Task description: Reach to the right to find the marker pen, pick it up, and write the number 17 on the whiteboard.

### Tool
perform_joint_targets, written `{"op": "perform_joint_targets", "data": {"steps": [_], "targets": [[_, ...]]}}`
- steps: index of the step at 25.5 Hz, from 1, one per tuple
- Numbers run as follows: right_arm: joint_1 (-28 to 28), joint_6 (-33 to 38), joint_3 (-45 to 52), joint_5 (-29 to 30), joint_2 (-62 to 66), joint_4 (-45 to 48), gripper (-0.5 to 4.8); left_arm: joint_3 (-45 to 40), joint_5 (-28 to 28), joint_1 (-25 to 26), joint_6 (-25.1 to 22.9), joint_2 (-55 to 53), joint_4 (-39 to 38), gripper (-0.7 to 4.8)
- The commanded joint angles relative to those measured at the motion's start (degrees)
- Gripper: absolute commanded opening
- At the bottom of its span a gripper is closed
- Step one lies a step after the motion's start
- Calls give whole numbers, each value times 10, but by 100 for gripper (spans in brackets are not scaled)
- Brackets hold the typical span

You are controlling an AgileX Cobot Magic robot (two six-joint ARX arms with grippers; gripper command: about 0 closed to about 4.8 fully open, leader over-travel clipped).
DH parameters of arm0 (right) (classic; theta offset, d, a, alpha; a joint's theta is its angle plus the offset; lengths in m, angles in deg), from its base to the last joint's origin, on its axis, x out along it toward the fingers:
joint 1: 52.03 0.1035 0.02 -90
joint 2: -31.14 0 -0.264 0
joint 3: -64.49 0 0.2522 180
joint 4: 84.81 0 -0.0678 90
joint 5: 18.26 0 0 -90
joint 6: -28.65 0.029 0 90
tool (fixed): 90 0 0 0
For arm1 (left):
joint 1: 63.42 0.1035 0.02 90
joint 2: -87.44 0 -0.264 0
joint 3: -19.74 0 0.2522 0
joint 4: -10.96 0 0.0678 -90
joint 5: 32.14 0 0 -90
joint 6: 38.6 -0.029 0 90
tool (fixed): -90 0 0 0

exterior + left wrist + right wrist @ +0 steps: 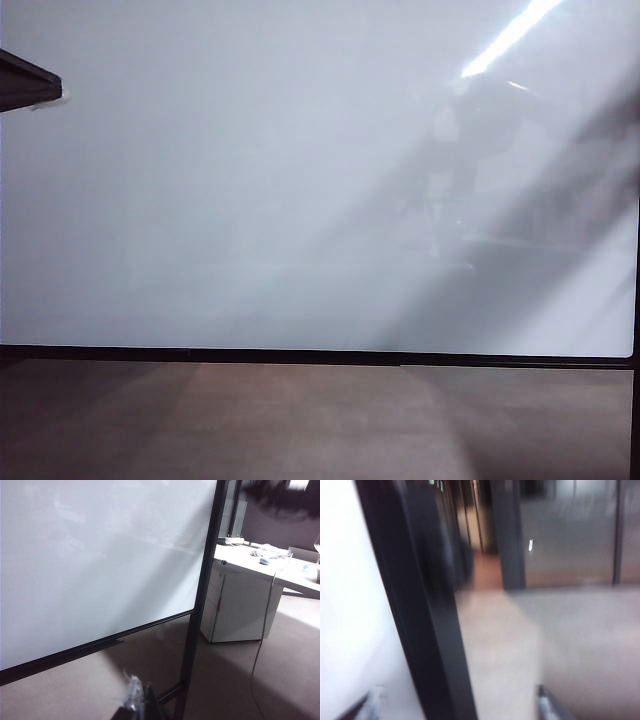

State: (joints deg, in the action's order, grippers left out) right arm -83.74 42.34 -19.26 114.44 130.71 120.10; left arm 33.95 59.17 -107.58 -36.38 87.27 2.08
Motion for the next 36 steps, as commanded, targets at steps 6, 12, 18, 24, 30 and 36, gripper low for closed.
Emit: {"op": "perform_joint_targets", "data": {"steps": [6, 12, 18, 24, 30, 36], "targets": [[12, -28, 101, -18, 98, 169, 373, 0, 0, -4, -1, -1, 3, -5], [30, -28, 101, -25, 177, 235, 373, 0, 0, -4, -1, -1, 3, -5], [38, -35, 101, -50, 205, 263, 373, 0, 0, -4, -1, -1, 3, -5], [38, -37, 101, -55, 224, 264, 368, 0, 0, -4, -1, -1, 3, -5], [45, -47, 99, -57, 227, 263, 368, 0, 0, -4, -1, -1, 3, -5], [62, -52, 98, -82, 226, 263, 328, 0, 0, -4, -1, -1, 3, -5]]}}
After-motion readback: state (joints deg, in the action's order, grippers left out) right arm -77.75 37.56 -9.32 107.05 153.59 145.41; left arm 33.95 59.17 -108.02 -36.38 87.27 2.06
